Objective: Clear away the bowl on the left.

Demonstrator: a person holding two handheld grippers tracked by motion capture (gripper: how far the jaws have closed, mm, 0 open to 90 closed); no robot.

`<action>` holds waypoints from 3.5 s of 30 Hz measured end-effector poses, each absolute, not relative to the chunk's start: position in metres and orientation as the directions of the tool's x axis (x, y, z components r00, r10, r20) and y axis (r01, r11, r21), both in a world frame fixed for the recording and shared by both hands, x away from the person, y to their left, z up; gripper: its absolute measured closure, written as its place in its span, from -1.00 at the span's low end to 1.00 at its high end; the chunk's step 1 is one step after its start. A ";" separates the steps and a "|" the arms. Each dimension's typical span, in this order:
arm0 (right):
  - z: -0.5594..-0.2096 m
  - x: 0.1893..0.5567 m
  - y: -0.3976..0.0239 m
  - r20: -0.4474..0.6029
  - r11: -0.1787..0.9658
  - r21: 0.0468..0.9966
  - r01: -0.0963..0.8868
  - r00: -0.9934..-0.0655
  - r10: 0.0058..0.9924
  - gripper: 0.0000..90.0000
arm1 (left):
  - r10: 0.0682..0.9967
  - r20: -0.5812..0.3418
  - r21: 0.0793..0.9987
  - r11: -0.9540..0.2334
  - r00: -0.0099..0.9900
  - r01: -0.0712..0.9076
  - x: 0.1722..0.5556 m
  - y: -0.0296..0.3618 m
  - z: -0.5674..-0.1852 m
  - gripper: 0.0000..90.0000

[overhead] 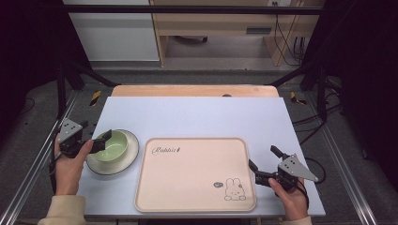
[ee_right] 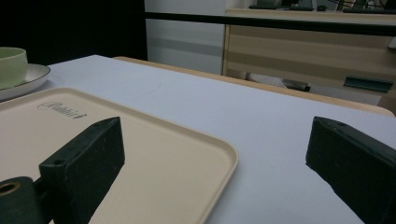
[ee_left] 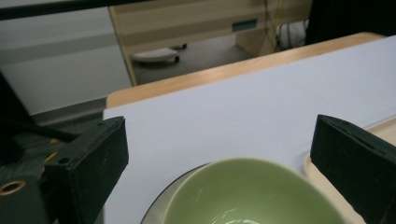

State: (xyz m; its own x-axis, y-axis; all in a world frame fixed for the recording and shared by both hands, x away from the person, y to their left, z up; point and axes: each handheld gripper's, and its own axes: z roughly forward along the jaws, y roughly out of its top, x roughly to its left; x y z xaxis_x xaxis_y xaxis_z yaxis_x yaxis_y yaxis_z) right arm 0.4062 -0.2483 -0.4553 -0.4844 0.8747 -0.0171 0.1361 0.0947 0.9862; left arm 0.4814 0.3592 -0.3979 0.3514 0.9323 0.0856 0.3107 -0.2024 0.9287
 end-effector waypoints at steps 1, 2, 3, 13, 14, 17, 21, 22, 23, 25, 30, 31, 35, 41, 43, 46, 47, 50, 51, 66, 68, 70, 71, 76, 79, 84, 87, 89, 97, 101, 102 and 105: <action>-0.455 0.406 -0.248 -0.015 0.093 0.986 0.138 -0.482 0.876 -0.90 | 0.937 0.086 0.923 -0.202 0.337 0.328 0.482 0.361 -0.399 -0.86; -0.455 0.406 -0.248 -0.015 0.093 0.986 0.138 -0.482 0.876 -0.90 | 0.942 0.083 0.918 -0.199 0.325 0.344 0.483 0.362 -0.401 -0.86; -0.456 0.406 -0.249 -0.012 0.089 0.986 0.139 -0.480 0.877 -0.90 | 0.949 0.071 0.911 -0.187 0.307 0.368 0.484 0.365 -0.404 -0.84; -0.456 0.407 -0.247 -0.014 0.094 0.986 0.141 -0.481 0.876 -0.90 | 0.971 0.034 0.903 -0.132 0.239 0.409 0.483 0.376 -0.405 -0.69; -0.456 0.407 -0.247 -0.015 0.094 0.986 0.141 -0.482 0.876 -0.90 | 0.971 0.033 0.903 -0.130 0.237 0.409 0.483 0.377 -0.405 -0.69; -0.456 0.407 -0.247 -0.019 0.098 0.985 0.139 -0.484 0.875 -0.90 | 0.972 0.027 0.904 -0.124 0.235 0.410 0.483 0.379 -0.405 -0.62; -0.456 0.407 -0.247 -0.015 0.097 0.985 0.145 -0.483 0.876 -0.90 | 0.973 0.023 0.893 -0.124 0.231 0.434 0.485 0.382 -0.408 -0.54; -0.456 0.407 -0.247 -0.015 0.097 0.985 0.145 -0.483 0.876 -0.90 | 0.973 0.023 0.893 -0.124 0.231 0.434 0.485 0.382 -0.408 -0.52; -0.456 0.408 -0.246 -0.017 0.101 0.984 0.146 -0.487 0.873 -0.90 | 0.973 0.025 0.889 -0.126 0.229 0.440 0.486 0.382 -0.409 -0.51; -0.457 0.408 -0.246 -0.020 0.104 0.984 0.146 -0.490 0.871 -0.90 | 0.973 0.022 0.883 -0.126 0.228 0.453 0.487 0.384 -0.411 -0.48; -0.458 0.409 -0.244 -0.024 0.113 0.982 0.150 -0.495 0.869 -0.90 | 0.969 0.013 0.849 -0.141 0.248 0.510 0.491 0.388 -0.420 -0.32; -0.458 0.409 -0.245 -0.027 0.117 0.982 0.150 -0.495 0.868 -0.90 | 0.969 0.001 0.834 -0.136 0.246 0.534 0.492 0.390 -0.426 -0.30; -0.458 0.409 -0.244 -0.026 0.118 0.981 0.152 -0.500 0.866 -0.90 | 0.969 -0.006 0.811 -0.141 0.248 0.568 0.493 0.393 -0.432 -0.21; -0.458 0.409 -0.243 -0.029 0.123 0.980 0.154 -0.505 0.862 -0.90 | 0.968 -0.024 0.814 -0.126 0.250 0.567 0.492 0.395 -0.431 0.01; -0.458 0.409 -0.243 -0.028 0.122 0.981 0.153 -0.505 0.863 -0.90 | 0.966 -0.030 0.811 -0.126 0.255 0.571 0.492 0.395 -0.431 0.08; -0.458 0.409 -0.243 -0.028 0.122 0.980 0.154 -0.504 0.863 -0.90 | 0.968 -0.025 0.809 -0.127 0.248 0.574 0.492 0.394 -0.431 0.08; -0.458 0.409 -0.242 -0.026 0.122 0.980 0.158 -0.505 0.863 -0.90 | 0.967 -0.023 0.804 -0.132 0.253 0.579 0.492 0.393 -0.432 0.08; -0.459 0.409 -0.242 -0.030 0.126 0.980 0.156 -0.507 0.861 -0.90 | 0.965 -0.020 0.796 -0.142 0.261 0.588 0.493 0.390 -0.433 0.12; -0.459 0.409 -0.241 -0.030 0.126 0.980 0.156 -0.508 0.861 -0.90 | 0.964 -0.012 0.791 -0.152 0.264 0.593 0.494 0.389 -0.434 0.13; -0.459 0.409 -0.242 -0.029 0.129 0.978 0.162 -0.510 0.859 -0.90 | 0.962 -0.036 0.755 -0.151 0.270 0.638 0.495 0.389 -0.440 0.46; -0.459 0.409 -0.242 -0.028 0.129 0.978 0.163 -0.510 0.860 -0.90 | 0.962 -0.041 0.757 -0.145 0.269 0.637 0.495 0.389 -0.440 0.50; -0.459 0.409 -0.241 -0.029 0.129 0.978 0.162 -0.510 0.859 -0.90 | 0.961 -0.041 0.752 -0.152 0.275 0.642 0.495 0.388 -0.440 0.55; -0.459 0.409 -0.241 -0.029 0.129 0.978 0.161 -0.511 0.859 -0.90 | 0.960 -0.040 0.750 -0.154 0.276 0.643 0.495 0.388 -0.440 0.57; -0.459 0.409 -0.241 -0.028 0.129 0.978 0.163 -0.511 0.859 -0.90 | 0.959 -0.030 0.740 -0.168 0.282 0.651 0.496 0.385 -0.441 0.64; -0.459 0.409 -0.241 -0.032 0.133 0.978 0.162 -0.511 0.859 -0.90 | 0.958 -0.024 0.740 -0.174 0.284 0.649 0.496 0.383 -0.442 0.71; -0.459 0.409 -0.240 -0.028 0.131 0.977 0.166 -0.510 0.860 -0.89 | 0.959 -0.013 0.734 -0.183 0.283 0.654 0.496 0.381 -0.443 0.77; -0.459 0.409 -0.241 -0.030 0.133 0.977 0.167 -0.510 0.859 -0.89 | 0.960 -0.041 0.737 -0.159 0.277 0.658 0.496 0.382 -0.443 0.81; -0.460 0.409 -0.241 -0.030 0.133 0.977 0.167 -0.510 0.859 -0.89 | 0.960 -0.050 0.737 -0.150 0.275 0.659 0.496 0.382 -0.442 0.82; -0.460 0.410 -0.240 -0.032 0.137 0.977 0.167 -0.515 0.856 -0.89 | 0.953 -0.144 0.774 -0.059 0.267 0.630 0.491 0.386 -0.432 0.83; -0.460 0.410 -0.240 -0.033 0.137 0.977 0.165 -0.517 0.855 -0.89 | 0.956 -0.142 0.778 -0.051 0.255 0.626 0.490 0.386 -0.430 0.83; -0.459 0.409 -0.240 -0.033 0.139 0.976 0.165 -0.518 0.854 -0.89 | 0.960 -0.129 0.783 -0.055 0.248 0.620 0.489 0.385 -0.428 0.83; -0.460 0.410 -0.240 -0.032 0.136 0.977 0.165 -0.518 0.855 -0.89 | 0.960 -0.129 0.787 -0.053 0.247 0.615 0.489 0.385 -0.426 0.83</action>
